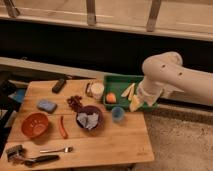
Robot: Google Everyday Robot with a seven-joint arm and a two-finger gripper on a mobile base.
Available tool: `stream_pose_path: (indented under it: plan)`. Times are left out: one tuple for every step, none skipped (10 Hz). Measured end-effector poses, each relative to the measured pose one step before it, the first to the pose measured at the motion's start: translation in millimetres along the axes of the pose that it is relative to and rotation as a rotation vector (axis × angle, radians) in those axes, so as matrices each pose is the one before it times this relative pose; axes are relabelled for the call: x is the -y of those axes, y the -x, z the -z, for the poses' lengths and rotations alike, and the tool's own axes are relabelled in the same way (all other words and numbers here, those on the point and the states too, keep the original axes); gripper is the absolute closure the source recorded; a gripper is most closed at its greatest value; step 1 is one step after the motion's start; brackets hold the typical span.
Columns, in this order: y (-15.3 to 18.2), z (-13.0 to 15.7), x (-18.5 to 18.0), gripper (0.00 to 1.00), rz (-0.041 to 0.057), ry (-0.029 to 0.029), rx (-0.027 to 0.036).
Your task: Place fork in red bowl
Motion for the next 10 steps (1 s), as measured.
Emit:
stream_pose_path:
  plan:
    - [2.55, -1.99, -27.52, 0.36, 0.07148, -0.00489, -0.00096]
    - [1.98, -2.25, -31.05, 0.36, 0.07946, -0.00458, 0.00141]
    - [1.26, -2.05, -23.83, 0.36, 0.05509, 0.00006, 0.00111]
    - [1.63, -2.95, -28.49, 0.36, 0.06667, 0.00205, 0.00122]
    - [4.07, -2.84, -28.55, 0.36, 0.05952, 0.01336, 0.00135]
    - [6.94, -3.46, -37.02, 0.36, 0.08466, 0.03011, -0.00063]
    - [3.12, -1.63, -19.13, 0.36, 0.04716, 0.01908, -0.00072]
    - [0.7, -1.34, -6.77, 0.36, 0.02593, 0.0024, -0.00169]
    - [-0.01, 0.06, -0.1, 0.36, 0.00042, 0.00024, 0.00041]
    - [-0.22, 0.02, 0.16, 0.36, -0.00062, 0.00009, -0.00005]
